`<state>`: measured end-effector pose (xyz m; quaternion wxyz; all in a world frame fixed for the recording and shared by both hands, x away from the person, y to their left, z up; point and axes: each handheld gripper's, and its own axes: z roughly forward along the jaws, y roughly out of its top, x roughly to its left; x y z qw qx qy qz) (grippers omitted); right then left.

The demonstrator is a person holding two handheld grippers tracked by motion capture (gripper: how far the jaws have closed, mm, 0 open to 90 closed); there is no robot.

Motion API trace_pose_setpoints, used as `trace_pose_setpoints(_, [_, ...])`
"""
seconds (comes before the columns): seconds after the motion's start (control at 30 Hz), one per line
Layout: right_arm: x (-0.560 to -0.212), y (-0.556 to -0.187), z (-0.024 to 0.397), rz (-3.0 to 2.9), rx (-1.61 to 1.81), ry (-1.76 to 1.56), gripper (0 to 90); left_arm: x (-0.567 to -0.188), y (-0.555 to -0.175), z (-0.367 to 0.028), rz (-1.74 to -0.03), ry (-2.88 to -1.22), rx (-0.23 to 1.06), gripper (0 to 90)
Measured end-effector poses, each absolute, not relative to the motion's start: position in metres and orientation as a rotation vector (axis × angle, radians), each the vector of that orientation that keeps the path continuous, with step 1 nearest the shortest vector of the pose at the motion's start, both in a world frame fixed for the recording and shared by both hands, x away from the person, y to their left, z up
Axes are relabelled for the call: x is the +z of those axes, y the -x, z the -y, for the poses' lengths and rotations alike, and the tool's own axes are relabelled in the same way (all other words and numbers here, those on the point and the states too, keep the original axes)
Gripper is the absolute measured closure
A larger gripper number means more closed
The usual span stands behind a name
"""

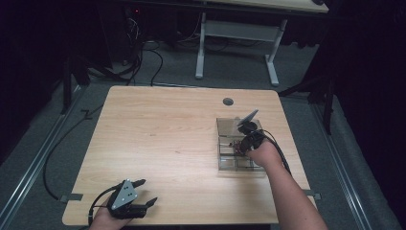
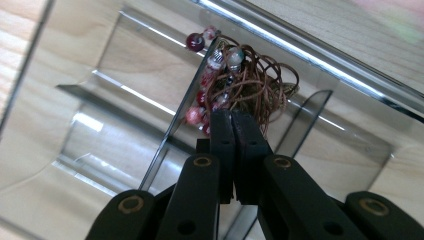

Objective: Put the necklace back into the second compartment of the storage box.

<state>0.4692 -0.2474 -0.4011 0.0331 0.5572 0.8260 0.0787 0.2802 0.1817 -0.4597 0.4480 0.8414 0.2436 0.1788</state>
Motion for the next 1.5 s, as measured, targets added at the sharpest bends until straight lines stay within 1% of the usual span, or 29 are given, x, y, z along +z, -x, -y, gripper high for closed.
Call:
trace_pose_setpoints(0.1, [-0.404, -0.473, 0.248, -2.541, 0.246, -1.733, 88.7, -0.46, -0.28, -0.182, -0.605, -2.08, 0.44, 26.1])
trace_pose_setpoints(0.17, [-0.402, -0.472, 0.249, -2.539, 0.245, -1.743, 84.6, -0.46, -0.28, -0.182, -0.606, -2.078, 0.441, 26.1])
trace_pose_setpoints(0.4, [-0.37, -0.458, 0.253, -2.529, 0.338, -1.735, 76.3, -0.46, -0.28, -0.181, -0.605, -2.086, 0.445, 26.2])
trace_pose_setpoints(0.53, [-0.358, -0.448, 0.255, -2.529, 0.35, -1.741, 74.4, -0.46, -0.28, -0.181, -0.605, -2.083, 0.447, 26.1])
trace_pose_setpoints(0.7, [-0.351, -0.432, 0.259, -2.533, 0.354, -1.746, 72.2, -0.46, -0.28, -0.181, -0.604, -2.082, 0.449, 26.1])
trace_pose_setpoints(0.9, [-0.352, -0.413, 0.261, -2.534, 0.368, -1.757, 71.1, -0.46, -0.28, -0.181, -0.605, -2.078, 0.451, 26.0])
trace_pose_setpoints(1.17, [-0.354, -0.382, 0.256, -2.554, 0.394, -1.734, 70.8, -0.46, -0.28, -0.182, -0.604, -2.077, 0.453, 26.0])
trace_pose_setpoints(1.4, [-0.37, -0.355, 0.25, -2.55, 0.435, -1.717, 65.1, -0.46, -0.28, -0.182, -0.605, -2.069, 0.45, 25.9])
trace_pose_setpoints(1.5, [-0.381, -0.346, 0.249, -2.516, 0.474, -1.706, 61.2, -0.46, -0.28, -0.182, -0.606, -2.063, 0.45, 25.9])
